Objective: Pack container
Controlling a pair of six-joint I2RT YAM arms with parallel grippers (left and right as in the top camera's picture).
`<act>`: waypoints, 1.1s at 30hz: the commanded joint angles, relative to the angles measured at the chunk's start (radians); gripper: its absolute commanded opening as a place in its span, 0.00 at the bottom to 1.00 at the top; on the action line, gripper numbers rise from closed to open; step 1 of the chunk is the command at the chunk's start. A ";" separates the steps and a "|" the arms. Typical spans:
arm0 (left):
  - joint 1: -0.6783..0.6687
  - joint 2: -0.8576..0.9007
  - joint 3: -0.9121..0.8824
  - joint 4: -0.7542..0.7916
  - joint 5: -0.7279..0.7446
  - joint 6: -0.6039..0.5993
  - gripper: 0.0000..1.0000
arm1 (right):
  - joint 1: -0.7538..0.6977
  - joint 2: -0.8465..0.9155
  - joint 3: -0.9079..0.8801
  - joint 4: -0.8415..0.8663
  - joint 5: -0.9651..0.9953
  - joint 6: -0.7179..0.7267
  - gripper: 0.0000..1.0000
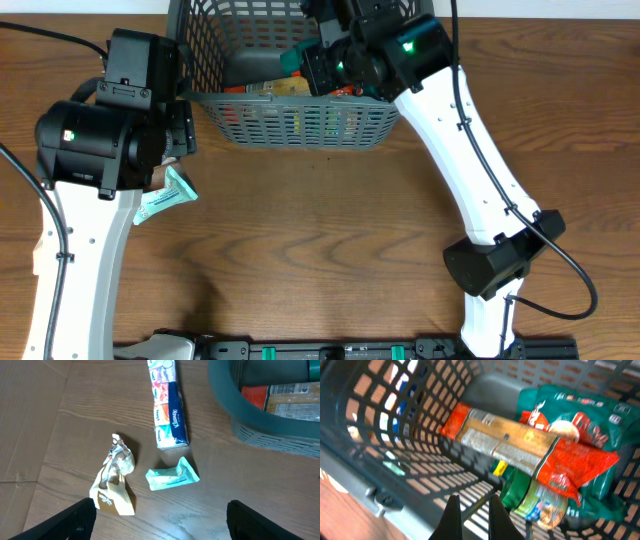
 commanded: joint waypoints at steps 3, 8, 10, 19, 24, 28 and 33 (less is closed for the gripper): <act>0.005 -0.005 0.003 -0.003 0.003 -0.016 0.84 | 0.034 -0.012 0.013 -0.039 0.010 -0.026 0.02; 0.005 -0.005 0.003 -0.003 0.003 -0.016 0.84 | 0.048 -0.012 0.013 -0.048 0.010 -0.028 0.02; 0.005 -0.005 0.003 -0.003 0.003 -0.016 0.84 | 0.050 -0.012 0.013 -0.054 0.010 -0.028 0.02; 0.005 -0.004 0.003 -0.004 0.003 -0.016 0.84 | 0.055 -0.012 0.013 -0.103 0.010 -0.027 0.01; 0.005 -0.005 0.003 -0.003 0.003 -0.016 0.84 | 0.061 -0.012 0.013 -0.132 0.010 -0.027 0.02; 0.005 -0.004 0.003 -0.003 0.003 -0.016 0.84 | 0.063 -0.012 0.013 -0.146 0.010 -0.027 0.02; 0.005 -0.005 0.003 -0.003 0.003 -0.016 0.84 | 0.065 -0.012 0.013 -0.130 0.031 -0.027 0.02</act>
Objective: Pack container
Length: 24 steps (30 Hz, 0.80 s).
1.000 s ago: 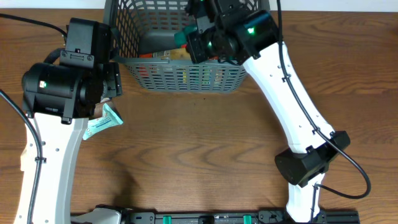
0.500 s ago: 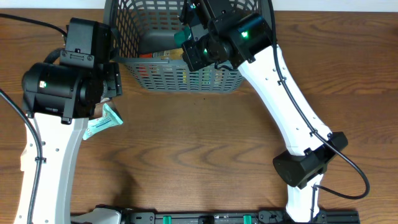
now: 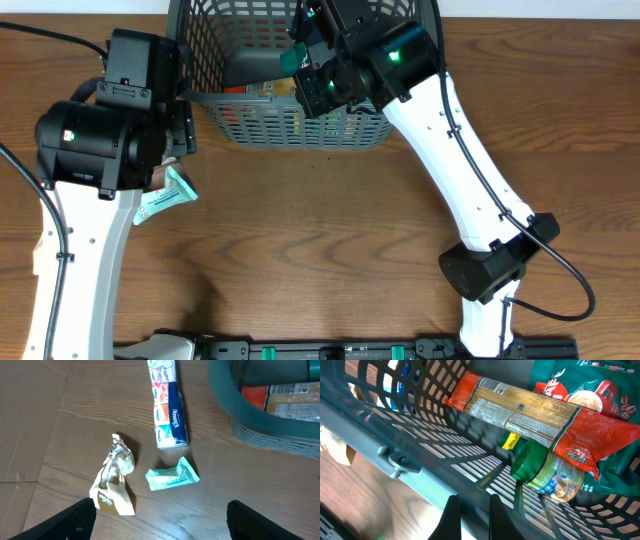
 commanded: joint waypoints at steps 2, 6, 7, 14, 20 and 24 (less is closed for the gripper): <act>0.005 -0.005 0.003 -0.004 0.003 -0.016 0.84 | 0.015 -0.011 0.003 0.008 0.037 -0.016 0.01; 0.005 -0.005 0.003 -0.009 0.003 -0.016 0.84 | 0.015 -0.011 0.003 0.063 0.053 -0.016 0.01; 0.005 -0.005 0.003 -0.010 0.003 -0.016 0.84 | 0.015 -0.011 0.003 0.076 0.060 -0.017 0.01; 0.005 -0.004 0.003 -0.014 0.003 -0.016 0.84 | 0.015 -0.006 0.003 0.114 0.108 -0.016 0.01; 0.005 -0.005 0.003 -0.014 0.003 -0.016 0.84 | 0.015 0.012 -0.020 0.111 0.109 -0.016 0.01; 0.005 -0.005 0.003 -0.014 0.003 -0.016 0.84 | 0.015 0.019 -0.032 0.108 0.109 -0.016 0.01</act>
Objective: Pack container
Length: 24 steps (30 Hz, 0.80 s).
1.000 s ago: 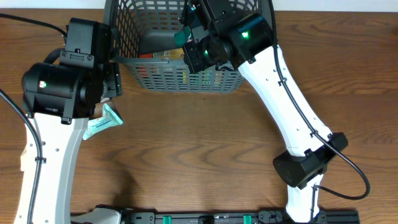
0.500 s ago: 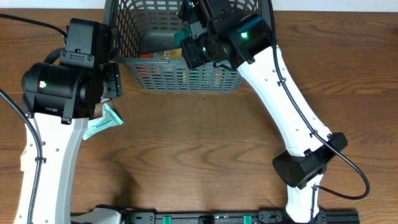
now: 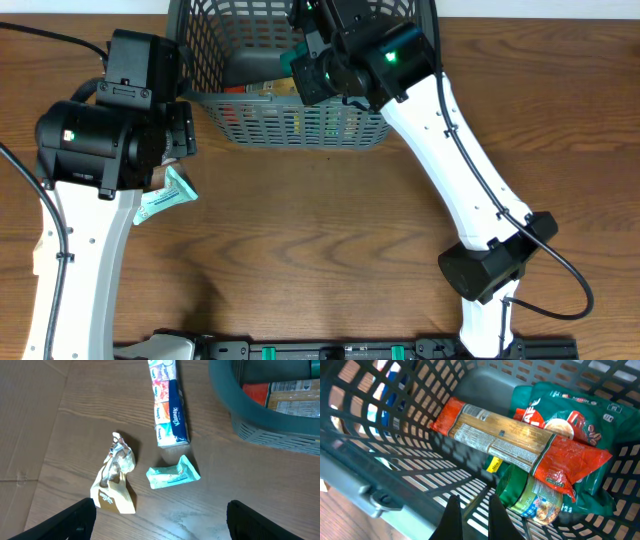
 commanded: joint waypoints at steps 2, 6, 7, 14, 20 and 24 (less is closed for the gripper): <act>0.005 -0.005 0.003 -0.005 0.003 -0.016 0.84 | 0.012 0.025 -0.017 -0.007 0.015 -0.015 0.01; 0.005 -0.005 0.003 -0.006 0.003 -0.016 0.84 | 0.013 0.039 -0.028 -0.026 0.014 -0.015 0.01; 0.005 -0.005 0.003 -0.006 0.003 -0.016 0.84 | 0.013 0.040 -0.028 -0.032 0.014 -0.015 0.01; 0.005 -0.005 0.003 -0.006 0.003 -0.016 0.84 | 0.016 0.040 -0.028 -0.055 0.005 -0.010 0.01; 0.005 -0.005 0.003 -0.005 0.003 -0.016 0.84 | 0.039 0.039 -0.028 -0.093 -0.032 -0.008 0.01; 0.005 -0.005 0.003 -0.005 0.003 -0.016 0.84 | 0.062 0.039 -0.028 -0.103 -0.032 -0.008 0.01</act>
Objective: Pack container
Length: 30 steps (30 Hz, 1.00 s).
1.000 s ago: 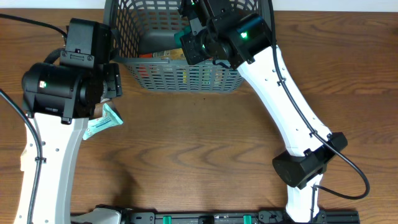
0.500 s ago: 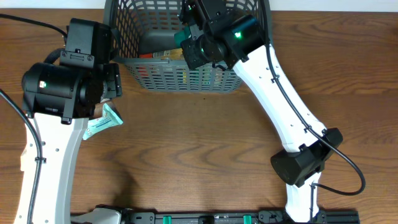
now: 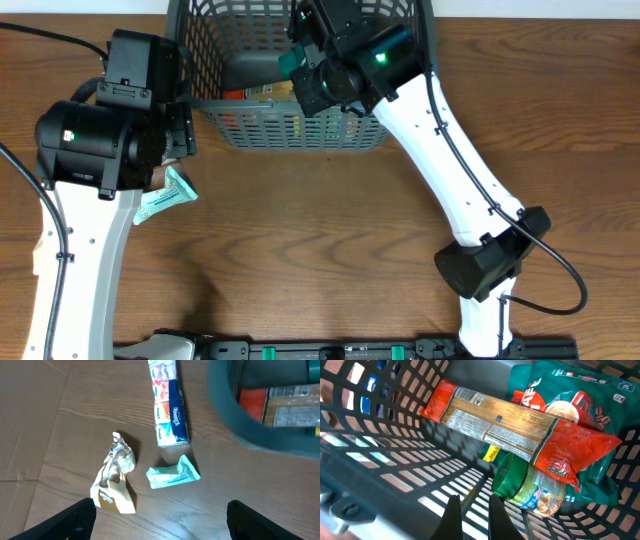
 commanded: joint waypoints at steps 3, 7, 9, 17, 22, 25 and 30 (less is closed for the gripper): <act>0.005 -0.005 0.003 -0.005 0.003 -0.016 0.84 | 0.062 0.019 -0.013 -0.048 -0.041 -0.008 0.01; 0.005 -0.004 0.003 -0.005 0.003 -0.016 0.84 | 0.074 0.019 -0.013 -0.050 -0.041 -0.008 0.01; 0.005 -0.005 0.003 -0.005 0.003 -0.016 0.85 | 0.076 0.019 -0.013 -0.055 -0.041 -0.008 0.01; 0.005 -0.005 0.003 -0.005 0.003 -0.016 0.84 | 0.072 0.016 -0.013 -0.061 -0.040 -0.008 0.01; 0.005 -0.005 0.003 -0.005 0.003 -0.016 0.84 | 0.063 0.015 -0.013 -0.068 -0.036 -0.009 0.01; 0.005 -0.005 0.003 -0.005 0.003 -0.016 0.84 | 0.054 0.014 -0.013 -0.070 -0.037 -0.040 0.01; 0.005 -0.005 0.003 -0.004 0.003 -0.016 0.84 | 0.034 0.005 -0.013 -0.089 -0.037 -0.124 0.01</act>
